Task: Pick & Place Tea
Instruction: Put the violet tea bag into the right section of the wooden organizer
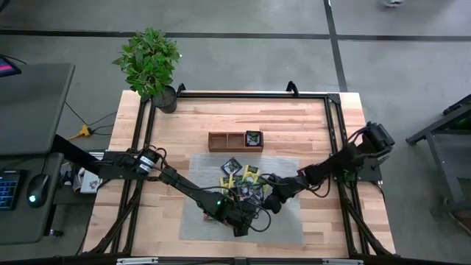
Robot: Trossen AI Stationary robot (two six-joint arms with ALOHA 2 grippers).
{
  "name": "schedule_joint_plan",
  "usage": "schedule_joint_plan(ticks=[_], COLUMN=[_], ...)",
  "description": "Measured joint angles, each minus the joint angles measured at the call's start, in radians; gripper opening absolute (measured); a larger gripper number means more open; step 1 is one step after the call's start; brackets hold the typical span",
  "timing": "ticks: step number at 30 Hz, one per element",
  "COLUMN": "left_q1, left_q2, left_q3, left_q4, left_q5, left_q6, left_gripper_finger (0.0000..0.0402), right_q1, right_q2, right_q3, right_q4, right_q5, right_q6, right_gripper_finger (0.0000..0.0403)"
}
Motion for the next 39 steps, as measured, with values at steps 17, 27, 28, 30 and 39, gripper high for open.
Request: schedule_joint_plan(ticks=[17,27,28,30,39], left_q1=[0.000,0.000,0.000,0.000,0.000], left_q2=[0.000,0.000,0.000,0.000,0.000], left_q3=[0.000,0.000,0.000,0.000,0.000], left_q4=[0.002,0.004,0.004,0.004,0.003], left_q5=[0.003,0.007,0.007,0.007,0.019], left_q6=[-0.004,-0.005,-0.005,-0.005,0.023], left_gripper_finger=[0.0000,0.0000,0.0000,0.0000,0.0001], right_q1=[0.000,0.000,0.000,0.000,0.000], right_q2=[0.020,0.020,0.020,0.020,0.018], right_q3=[0.042,0.042,0.042,0.042,0.041], right_q4=[-0.090,-0.091,-0.091,-0.091,-0.091], right_q5=[-0.018,-0.023,-0.026,-0.031,-0.046], right_q6=[-0.016,-0.020,-0.021,-0.024,-0.026], right_gripper_finger=[0.0164,0.0027,0.0015,0.0005,0.0001])
